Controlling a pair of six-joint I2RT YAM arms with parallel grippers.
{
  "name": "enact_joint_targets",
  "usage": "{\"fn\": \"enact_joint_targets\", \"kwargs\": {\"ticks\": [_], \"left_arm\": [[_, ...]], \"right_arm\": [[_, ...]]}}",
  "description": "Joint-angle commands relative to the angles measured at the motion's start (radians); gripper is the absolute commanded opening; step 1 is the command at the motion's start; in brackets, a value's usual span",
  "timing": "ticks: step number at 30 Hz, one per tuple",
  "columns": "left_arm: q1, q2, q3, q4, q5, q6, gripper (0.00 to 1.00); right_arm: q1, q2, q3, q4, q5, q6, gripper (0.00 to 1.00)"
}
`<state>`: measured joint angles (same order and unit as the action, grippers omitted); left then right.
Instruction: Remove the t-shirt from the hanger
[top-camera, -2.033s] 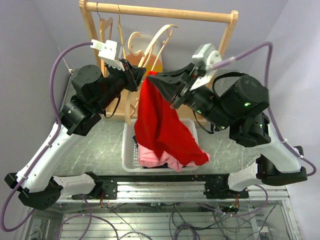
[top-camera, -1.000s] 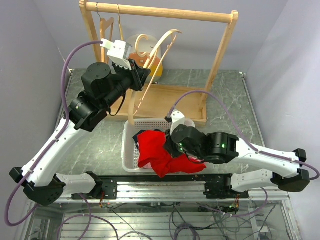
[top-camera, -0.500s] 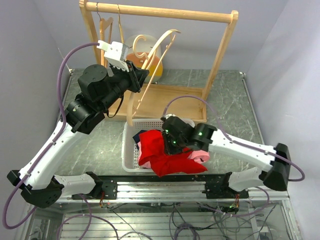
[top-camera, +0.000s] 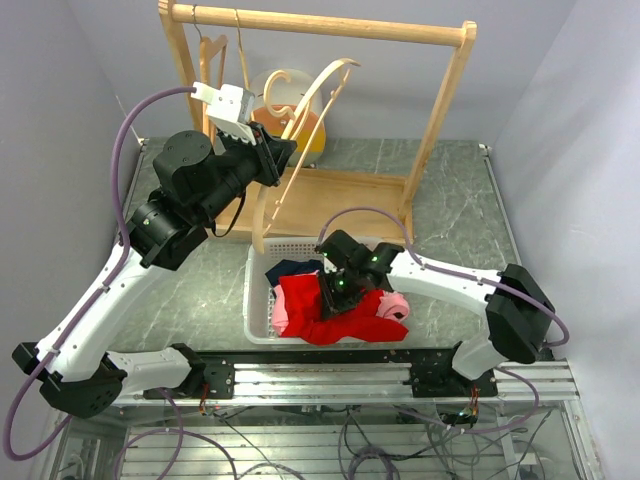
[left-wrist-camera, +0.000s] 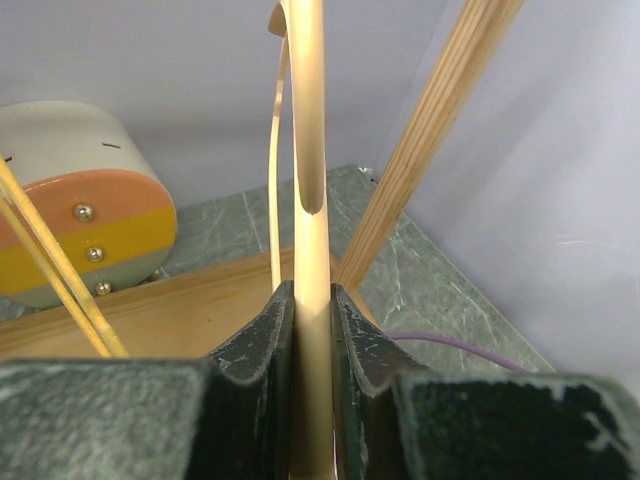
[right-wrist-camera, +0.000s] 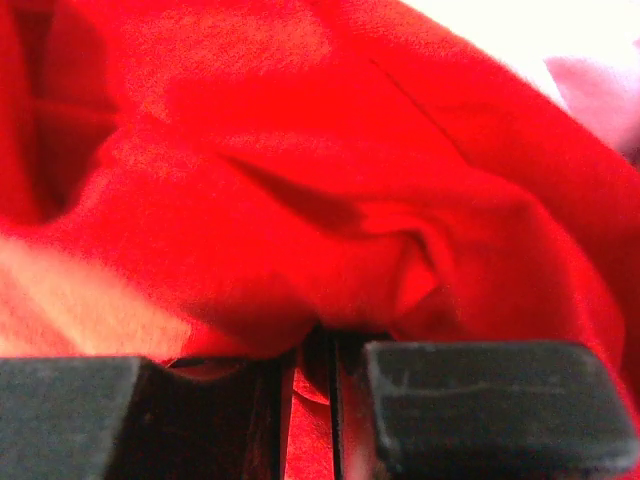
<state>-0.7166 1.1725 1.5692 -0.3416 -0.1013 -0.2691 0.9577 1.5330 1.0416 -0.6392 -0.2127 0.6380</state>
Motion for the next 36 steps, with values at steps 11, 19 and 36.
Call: {"fn": "enact_joint_targets", "kwargs": {"ticks": [11,19,36], "left_arm": [[0.003,0.001,0.028,0.056,-0.017,0.025,0.07],[0.002,0.029,0.076,0.045,-0.005,0.033,0.07],[0.003,0.057,0.06,0.044,0.041,0.009,0.07]], "right_arm": [[-0.017,-0.072,0.321,-0.312,0.272,-0.114,0.51],[-0.029,-0.19,0.407,-0.483,0.529,-0.087,0.54],[-0.064,-0.515,0.089,-0.549,0.486,0.112,1.0]]}}
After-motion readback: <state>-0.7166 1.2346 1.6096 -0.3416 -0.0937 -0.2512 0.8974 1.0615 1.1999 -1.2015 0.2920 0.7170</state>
